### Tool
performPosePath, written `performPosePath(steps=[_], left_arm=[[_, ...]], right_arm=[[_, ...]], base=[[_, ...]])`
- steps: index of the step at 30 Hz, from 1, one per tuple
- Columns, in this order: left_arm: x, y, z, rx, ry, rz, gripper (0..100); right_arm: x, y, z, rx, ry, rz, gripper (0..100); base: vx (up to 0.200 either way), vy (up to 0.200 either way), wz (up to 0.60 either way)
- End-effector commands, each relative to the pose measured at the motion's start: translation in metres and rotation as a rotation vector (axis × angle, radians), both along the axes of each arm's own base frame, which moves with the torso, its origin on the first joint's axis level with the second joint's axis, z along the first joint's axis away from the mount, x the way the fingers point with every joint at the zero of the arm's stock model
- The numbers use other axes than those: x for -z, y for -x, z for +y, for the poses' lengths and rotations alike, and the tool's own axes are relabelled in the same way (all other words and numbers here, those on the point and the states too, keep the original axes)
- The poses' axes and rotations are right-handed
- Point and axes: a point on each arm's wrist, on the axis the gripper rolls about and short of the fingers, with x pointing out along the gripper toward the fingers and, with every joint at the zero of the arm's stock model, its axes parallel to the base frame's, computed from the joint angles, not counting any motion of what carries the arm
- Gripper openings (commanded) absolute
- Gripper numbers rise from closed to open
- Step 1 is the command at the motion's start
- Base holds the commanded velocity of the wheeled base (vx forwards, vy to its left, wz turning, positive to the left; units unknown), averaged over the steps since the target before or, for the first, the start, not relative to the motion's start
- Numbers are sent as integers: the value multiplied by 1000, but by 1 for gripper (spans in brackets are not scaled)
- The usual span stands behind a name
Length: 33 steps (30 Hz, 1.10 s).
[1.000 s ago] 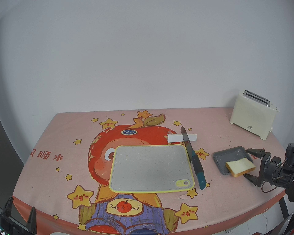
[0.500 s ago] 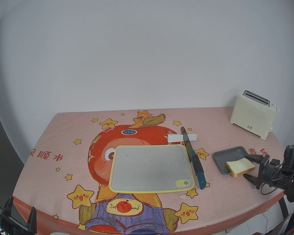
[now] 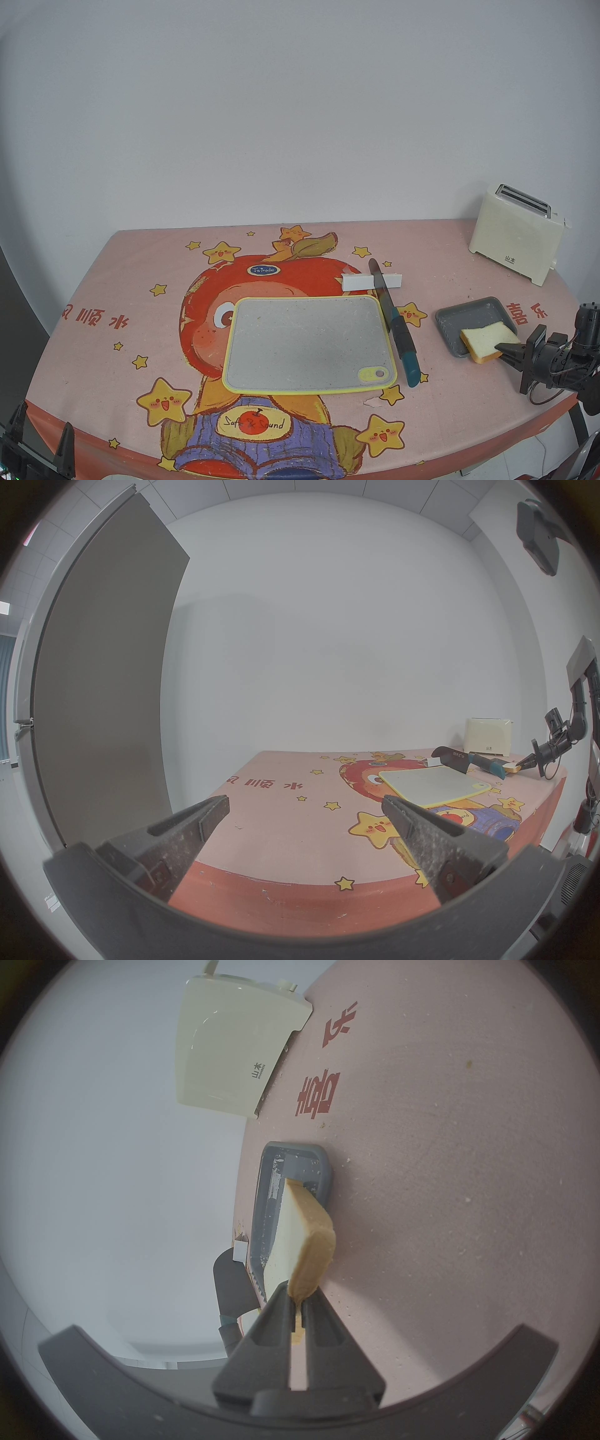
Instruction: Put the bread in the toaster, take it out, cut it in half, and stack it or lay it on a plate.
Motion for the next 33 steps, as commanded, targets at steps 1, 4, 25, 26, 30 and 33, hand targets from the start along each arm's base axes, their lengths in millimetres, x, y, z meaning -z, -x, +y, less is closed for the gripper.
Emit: performPosePath(steps=[1,4,25,26,30,33], left_arm=[[5,0,0,-1,0,6,100],[5,0,0,-1,0,7,100],[5,0,0,-1,0,7,100],[5,0,0,-1,0,6,100],[5,0,0,-1,0,7,100],[5,0,0,-1,0,6,100]], right_arm=[[0,0,0,0,0,0,0],[0,0,0,0,-1,-1,0],[-20,23,6,-22,1,-112,0],[-21,24,7,-26,0,-116,0],[-40,40,10,-16,-33,-218,0],[-50,48,8,23,-85,-263,0]], base=[[0,0,0],[0,0,0],[0,0,0],[0,0,0],[0,0,0],[0,0,0]])
